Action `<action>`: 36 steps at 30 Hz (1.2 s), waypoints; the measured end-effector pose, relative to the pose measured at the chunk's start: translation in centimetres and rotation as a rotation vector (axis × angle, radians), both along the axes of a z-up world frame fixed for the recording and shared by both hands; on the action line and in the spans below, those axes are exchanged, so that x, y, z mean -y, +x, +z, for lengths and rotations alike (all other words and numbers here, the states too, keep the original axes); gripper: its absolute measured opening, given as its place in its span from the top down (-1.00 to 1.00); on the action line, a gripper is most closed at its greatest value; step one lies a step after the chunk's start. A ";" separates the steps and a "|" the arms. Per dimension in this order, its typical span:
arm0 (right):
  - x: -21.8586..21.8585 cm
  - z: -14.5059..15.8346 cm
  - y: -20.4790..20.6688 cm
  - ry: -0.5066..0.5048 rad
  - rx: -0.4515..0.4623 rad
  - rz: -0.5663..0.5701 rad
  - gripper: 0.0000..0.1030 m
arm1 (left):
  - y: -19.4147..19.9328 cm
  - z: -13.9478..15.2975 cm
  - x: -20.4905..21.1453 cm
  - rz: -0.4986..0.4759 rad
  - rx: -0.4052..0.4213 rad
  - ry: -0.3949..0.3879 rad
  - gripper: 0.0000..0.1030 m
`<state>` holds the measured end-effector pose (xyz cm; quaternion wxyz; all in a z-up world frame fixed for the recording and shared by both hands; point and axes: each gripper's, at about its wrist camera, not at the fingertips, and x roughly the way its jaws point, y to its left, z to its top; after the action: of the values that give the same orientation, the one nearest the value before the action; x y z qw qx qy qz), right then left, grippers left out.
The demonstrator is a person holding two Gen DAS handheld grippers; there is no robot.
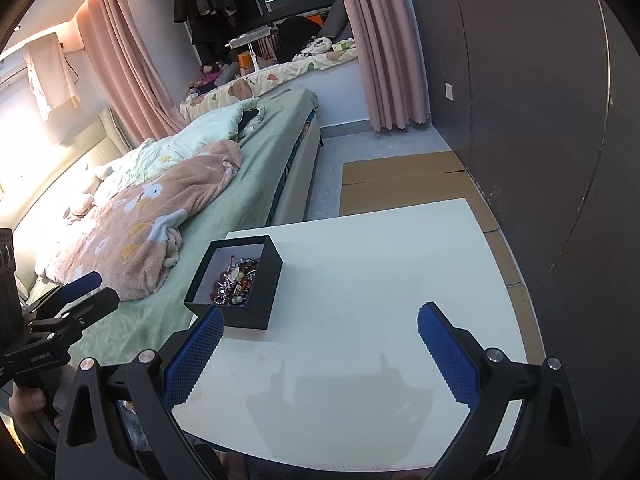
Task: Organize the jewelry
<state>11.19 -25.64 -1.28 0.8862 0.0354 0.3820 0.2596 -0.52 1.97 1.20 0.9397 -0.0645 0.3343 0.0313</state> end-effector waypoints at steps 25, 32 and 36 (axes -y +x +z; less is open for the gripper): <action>0.0 0.3 -0.4 0.016 0.028 0.010 -0.85 | 0.0 0.1 0.2 0.013 0.016 0.009 -0.90; 0.2 0.5 -0.5 0.018 0.035 0.005 -0.85 | -0.1 0.2 0.2 0.015 0.018 0.010 -0.90; 0.2 0.6 -0.5 0.016 0.037 0.005 -0.85 | -0.1 0.3 0.3 0.016 0.020 0.012 -0.90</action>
<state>10.69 -25.81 -0.70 0.8922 0.0368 0.3634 0.2656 -0.61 1.67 1.47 0.9431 -0.0617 0.3242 0.0400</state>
